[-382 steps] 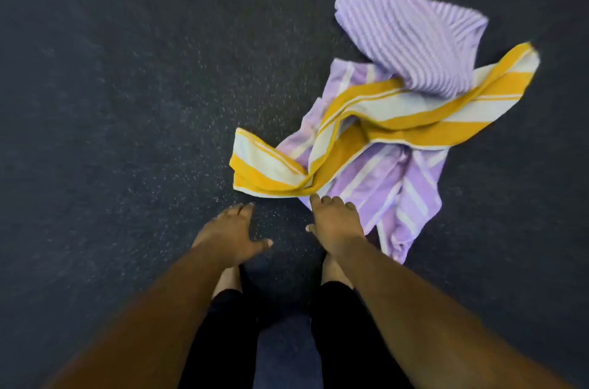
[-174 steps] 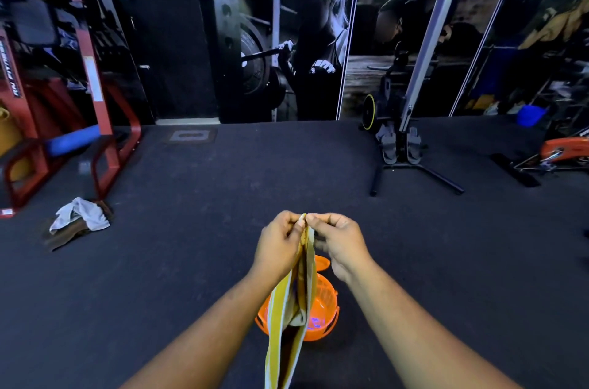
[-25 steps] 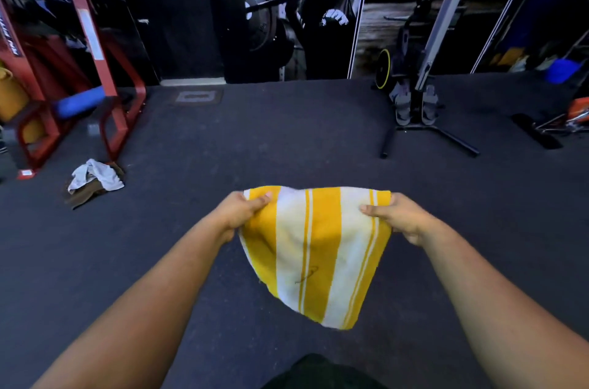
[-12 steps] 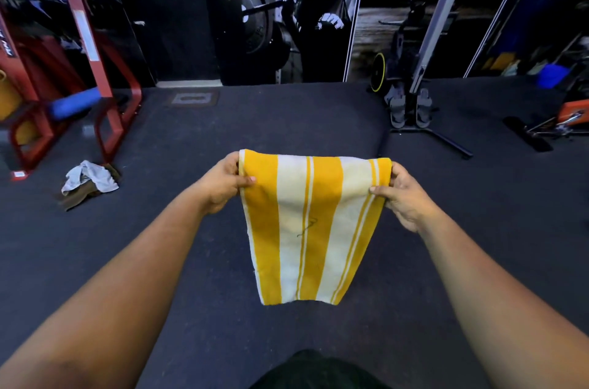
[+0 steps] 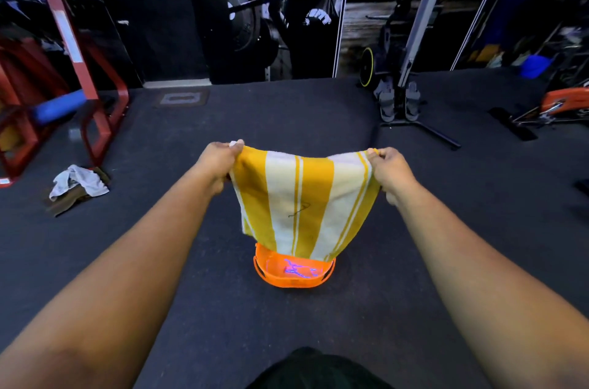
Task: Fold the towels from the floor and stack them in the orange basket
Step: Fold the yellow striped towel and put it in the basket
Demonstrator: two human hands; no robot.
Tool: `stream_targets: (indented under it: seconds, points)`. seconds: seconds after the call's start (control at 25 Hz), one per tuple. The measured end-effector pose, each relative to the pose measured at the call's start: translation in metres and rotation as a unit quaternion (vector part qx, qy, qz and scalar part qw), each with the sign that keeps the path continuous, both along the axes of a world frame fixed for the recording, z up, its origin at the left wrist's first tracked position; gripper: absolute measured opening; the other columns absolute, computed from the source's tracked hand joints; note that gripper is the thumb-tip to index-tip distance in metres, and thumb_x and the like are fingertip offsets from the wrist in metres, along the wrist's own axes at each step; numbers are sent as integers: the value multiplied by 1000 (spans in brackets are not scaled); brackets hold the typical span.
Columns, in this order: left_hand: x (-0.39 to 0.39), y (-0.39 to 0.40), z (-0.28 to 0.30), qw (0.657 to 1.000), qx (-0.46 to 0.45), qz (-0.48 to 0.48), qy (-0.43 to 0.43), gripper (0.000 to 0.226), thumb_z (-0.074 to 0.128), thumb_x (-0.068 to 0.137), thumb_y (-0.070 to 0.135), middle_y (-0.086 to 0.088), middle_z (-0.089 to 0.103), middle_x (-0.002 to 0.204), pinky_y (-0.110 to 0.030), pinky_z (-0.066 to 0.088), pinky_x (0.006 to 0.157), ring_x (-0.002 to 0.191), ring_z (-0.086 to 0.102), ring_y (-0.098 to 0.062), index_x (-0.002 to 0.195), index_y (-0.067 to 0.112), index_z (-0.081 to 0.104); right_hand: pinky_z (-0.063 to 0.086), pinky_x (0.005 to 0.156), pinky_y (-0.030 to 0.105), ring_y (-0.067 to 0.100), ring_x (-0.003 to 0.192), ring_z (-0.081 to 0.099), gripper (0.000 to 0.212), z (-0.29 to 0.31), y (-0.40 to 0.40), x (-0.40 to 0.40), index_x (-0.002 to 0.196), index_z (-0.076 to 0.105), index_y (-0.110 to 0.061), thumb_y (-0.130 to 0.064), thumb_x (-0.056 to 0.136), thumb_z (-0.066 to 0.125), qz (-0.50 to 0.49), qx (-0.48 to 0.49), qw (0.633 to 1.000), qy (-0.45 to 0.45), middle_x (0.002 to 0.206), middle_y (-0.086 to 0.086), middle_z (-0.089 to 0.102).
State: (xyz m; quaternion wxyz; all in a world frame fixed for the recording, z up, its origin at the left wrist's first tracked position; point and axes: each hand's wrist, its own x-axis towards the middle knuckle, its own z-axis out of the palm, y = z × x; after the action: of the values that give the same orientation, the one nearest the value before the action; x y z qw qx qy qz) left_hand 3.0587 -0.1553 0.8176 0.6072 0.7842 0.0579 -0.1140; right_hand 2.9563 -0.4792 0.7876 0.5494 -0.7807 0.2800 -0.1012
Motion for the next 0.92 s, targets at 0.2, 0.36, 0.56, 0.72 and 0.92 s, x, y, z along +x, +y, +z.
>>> stream_targets:
  seconds: [0.2, 0.36, 0.56, 0.72, 0.92]
  points:
    - [-3, 19, -13, 992, -86, -83, -33, 50, 65, 93, -9, -6, 72, 109, -41, 58, 86, 108, 68, -27, 137, 13, 60, 53, 87, 41, 19, 94, 69, 63, -4, -17, -20, 139, 44, -24, 3, 89, 72, 70, 133, 988, -34, 107, 3, 71]
    - [4, 18, -17, 997, 28, -19, -65, 64, 73, 92, -1, -10, 69, 120, -40, 56, 100, 116, 66, -26, 150, 11, 48, 60, 84, 40, 21, 93, 72, 60, -13, -14, -21, 137, 53, -17, 1, 85, 78, 30, -54, 997, -40, 101, 5, 74]
    - [1, 14, -14, 986, 138, -24, -88, 53, 71, 96, 12, -7, 64, 121, -33, 51, 90, 113, 62, -23, 145, 17, 52, 59, 79, 36, 21, 90, 72, 44, -6, -14, -23, 128, 60, -10, 3, 88, 74, -4, 119, 991, -68, 101, 9, 74]
    - [2, 18, -7, 963, 232, 5, -133, 29, 79, 90, 24, -6, 68, 104, -29, 47, 65, 89, 64, -19, 114, 19, 62, 54, 69, 27, 14, 79, 66, 21, -1, -11, -23, 105, 73, -15, 0, 90, 73, -1, 51, 992, -116, 84, -1, 69]
    - [-10, 13, -6, 995, -70, -58, 44, 45, 70, 97, 13, -9, 62, 126, -42, 54, 86, 108, 63, -23, 133, 25, 45, 53, 72, 41, 20, 77, 64, 36, 2, -7, -30, 115, 60, -24, 7, 96, 60, 9, 221, 969, -112, 91, 5, 65]
